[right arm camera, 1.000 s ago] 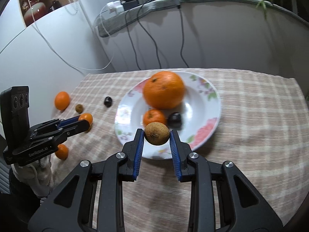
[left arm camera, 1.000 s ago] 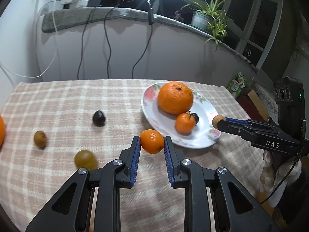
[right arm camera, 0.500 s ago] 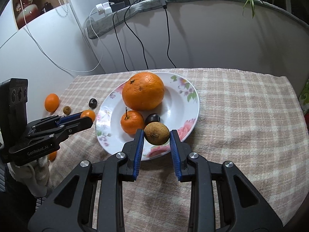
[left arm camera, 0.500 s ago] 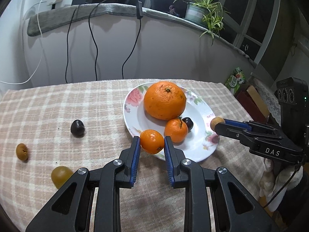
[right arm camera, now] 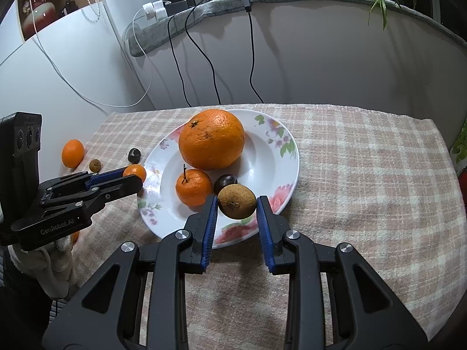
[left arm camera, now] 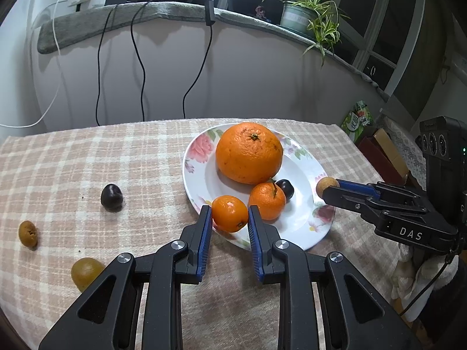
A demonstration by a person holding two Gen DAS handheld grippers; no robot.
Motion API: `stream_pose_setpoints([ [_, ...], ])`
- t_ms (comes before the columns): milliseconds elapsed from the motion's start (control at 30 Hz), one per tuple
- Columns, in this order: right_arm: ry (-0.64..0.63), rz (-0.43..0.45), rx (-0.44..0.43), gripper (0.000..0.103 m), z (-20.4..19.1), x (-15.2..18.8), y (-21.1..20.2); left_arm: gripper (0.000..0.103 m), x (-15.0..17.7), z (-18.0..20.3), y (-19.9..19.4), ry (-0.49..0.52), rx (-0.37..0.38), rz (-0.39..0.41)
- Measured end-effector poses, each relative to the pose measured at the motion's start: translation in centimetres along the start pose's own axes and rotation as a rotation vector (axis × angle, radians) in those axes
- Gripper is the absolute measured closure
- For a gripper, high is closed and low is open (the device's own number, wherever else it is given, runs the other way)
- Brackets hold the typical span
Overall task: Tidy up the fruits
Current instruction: 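Carry the mandarin and brown kiwi over the white plate with both tools, then open both tools to release the mandarin and kiwi onto the plate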
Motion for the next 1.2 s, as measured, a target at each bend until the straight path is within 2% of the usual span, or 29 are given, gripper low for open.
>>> stream_pose_setpoints([
  [367, -0.004, 0.001, 0.004, 0.074, -0.2, 0.0, 0.1, 0.079, 0.0, 0.1, 0.0, 0.002, -0.002, -0.004],
  [433, -0.005, 0.002, 0.007, 0.074, -0.2, 0.0, 0.1, 0.076, -0.1, 0.0, 0.0, -0.001, -0.006, -0.002],
  [467, -0.007, 0.003, 0.011, 0.069, -0.2, 0.0, 0.1, 0.072, -0.1, 0.0, 0.0, -0.001, -0.007, -0.001],
  [500, -0.01, 0.007, 0.019, 0.051, -0.2, 0.0, 0.0, 0.06, -0.1, 0.0, -0.1, -0.002, -0.01, 0.001],
  [533, -0.016, 0.022, 0.03, 0.042, -0.3, 0.0, -0.2, 0.049, -0.1, -0.1, -0.2, -0.006, -0.016, 0.006],
  [567, -0.02, 0.033, 0.035, 0.031, -0.4, -0.1, -0.4, 0.047, -0.1, -0.1, -0.3, -0.01, -0.02, 0.011],
  [667, -0.027, 0.042, 0.034, 0.028, -0.5, -0.2, -0.8, 0.042, -0.1, -0.4, -0.5, -0.015, -0.031, 0.014],
  [700, -0.031, 0.04, 0.039, 0.023, -0.5, -0.2, -0.8, 0.036, -0.2, -0.5, -0.6, -0.018, -0.035, 0.016],
  [767, -0.044, 0.047, 0.053, 0.018, -0.7, -0.2, -1.0, 0.034, -0.2, -0.7, -0.8, -0.028, -0.038, 0.024],
  [1200, -0.058, 0.054, 0.062, 0.017, -1.4, -0.5, -1.4, 0.029, 0.0, -1.1, -1.9, -0.025, -0.074, 0.034],
])
Point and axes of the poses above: each gripper's, at about its wrist camera, not at the fingertips, and y roughly the way its jaws point, z to its right, x to its underside, the point moved 3 cm from there along y, roughly the way its jaws point, and after that the axes turned 5 degrees about y, right-handed, at the moved point
